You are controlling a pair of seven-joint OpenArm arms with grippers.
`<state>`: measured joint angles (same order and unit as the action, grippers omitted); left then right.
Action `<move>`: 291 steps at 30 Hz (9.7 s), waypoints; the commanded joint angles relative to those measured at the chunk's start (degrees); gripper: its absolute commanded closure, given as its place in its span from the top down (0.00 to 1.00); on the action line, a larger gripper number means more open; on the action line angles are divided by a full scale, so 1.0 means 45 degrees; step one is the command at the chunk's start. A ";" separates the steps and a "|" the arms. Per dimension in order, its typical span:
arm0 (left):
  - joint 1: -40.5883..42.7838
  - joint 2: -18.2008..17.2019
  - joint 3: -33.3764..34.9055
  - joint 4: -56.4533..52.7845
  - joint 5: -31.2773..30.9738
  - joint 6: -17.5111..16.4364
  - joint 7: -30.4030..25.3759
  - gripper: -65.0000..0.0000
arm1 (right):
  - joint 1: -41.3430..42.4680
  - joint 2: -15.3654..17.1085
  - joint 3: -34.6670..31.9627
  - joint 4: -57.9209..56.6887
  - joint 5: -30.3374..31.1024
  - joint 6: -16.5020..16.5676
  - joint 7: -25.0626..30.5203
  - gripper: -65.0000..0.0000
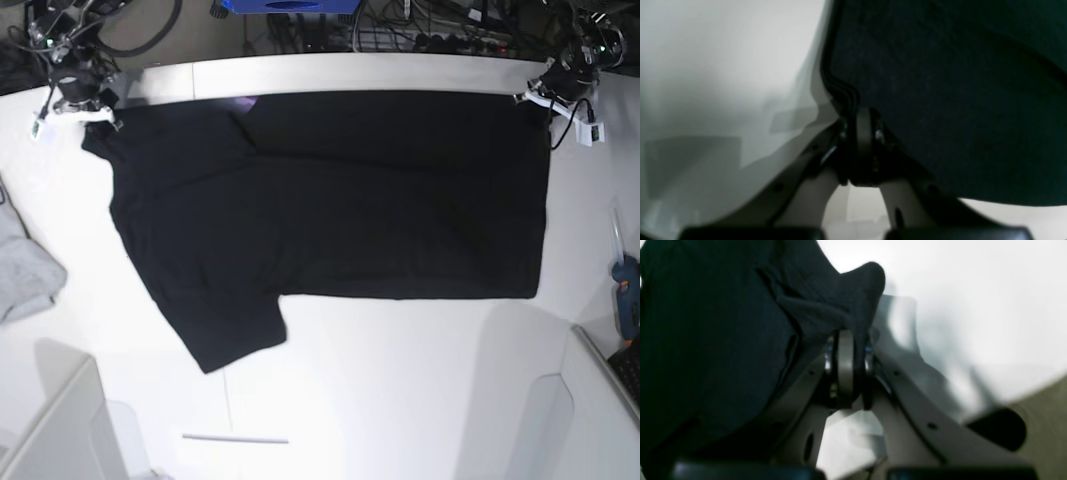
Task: Fold the T-shirt properly
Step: 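Lower the shirt edge, open both grippers and raise them, then reach right gripper to the opposite shoulder and sleeve, grasp it, then reach left gripper to the opposite hem corner and grasp it, then lift the grasped edge with both grippers and fold it over the shirt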
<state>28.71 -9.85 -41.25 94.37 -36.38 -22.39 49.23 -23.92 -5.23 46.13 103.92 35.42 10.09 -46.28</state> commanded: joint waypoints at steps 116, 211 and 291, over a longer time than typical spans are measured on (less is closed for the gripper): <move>-0.0353 -0.0576 -0.4849 0.3518 0.0221 0.0102 -0.0030 0.37 | 1.4371 0.3908 -0.7897 -1.5581 -0.4794 0.2672 0.3750 0.55; -1.1176 -0.2374 0.2672 -0.7833 0.4148 0.1665 -0.0303 0.72 | 1.4742 0.3107 -1.0046 -1.8492 -0.4872 0.1871 0.7208 0.00; -0.3557 -0.1651 0.1207 0.1896 -0.1752 0.1606 0.3467 0.00 | 0.6518 0.3342 -0.6822 -0.2551 -0.4774 0.1031 0.1660 0.00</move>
<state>12.95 -16.38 -35.55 101.86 -43.40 -14.98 65.60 4.21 9.30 15.35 91.26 13.37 14.72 -40.47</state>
